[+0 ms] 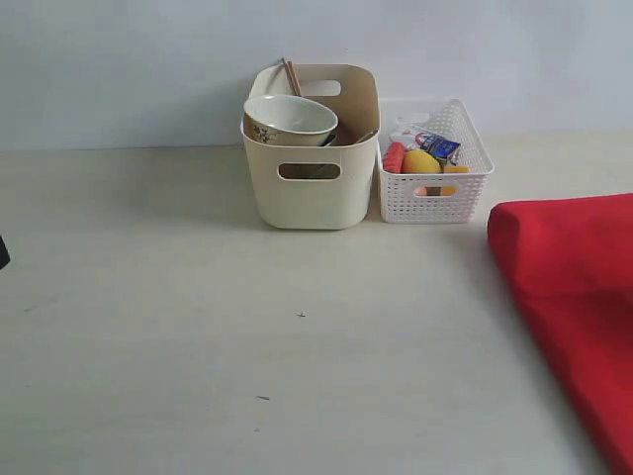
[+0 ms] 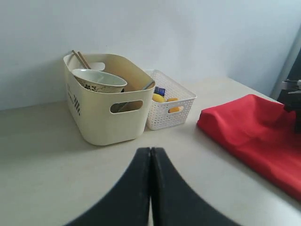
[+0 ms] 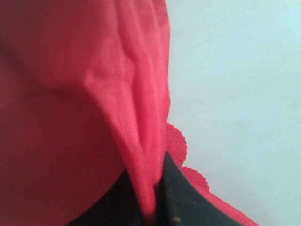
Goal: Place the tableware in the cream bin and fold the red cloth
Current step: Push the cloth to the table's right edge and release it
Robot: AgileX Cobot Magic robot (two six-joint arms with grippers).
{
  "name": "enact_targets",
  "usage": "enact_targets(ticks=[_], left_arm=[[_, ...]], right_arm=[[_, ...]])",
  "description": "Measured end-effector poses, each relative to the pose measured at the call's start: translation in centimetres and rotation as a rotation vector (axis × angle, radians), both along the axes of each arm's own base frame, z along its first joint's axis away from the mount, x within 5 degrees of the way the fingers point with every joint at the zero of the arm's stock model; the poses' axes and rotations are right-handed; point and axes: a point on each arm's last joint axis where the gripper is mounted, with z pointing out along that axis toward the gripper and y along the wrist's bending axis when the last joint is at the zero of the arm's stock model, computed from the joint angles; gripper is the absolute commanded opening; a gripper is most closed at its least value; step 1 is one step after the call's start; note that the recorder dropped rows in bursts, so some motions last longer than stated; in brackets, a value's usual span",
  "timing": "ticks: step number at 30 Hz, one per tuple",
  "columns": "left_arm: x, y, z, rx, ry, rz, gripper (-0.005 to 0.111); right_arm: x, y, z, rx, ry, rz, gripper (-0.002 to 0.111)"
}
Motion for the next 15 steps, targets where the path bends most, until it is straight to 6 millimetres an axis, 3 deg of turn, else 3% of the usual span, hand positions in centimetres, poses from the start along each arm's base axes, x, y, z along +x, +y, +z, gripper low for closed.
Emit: enact_targets(ticks=[9, 15], left_arm=[[-0.1, 0.1, 0.1, 0.017, -0.025, -0.004, 0.000], [-0.4, 1.7, -1.1, 0.054, -0.068, 0.102, 0.000]], right_arm=[[4.0, -0.9, -1.4, 0.100, -0.093, 0.034, 0.000], [5.3, -1.8, -1.7, 0.101, -0.092, 0.045, 0.000]])
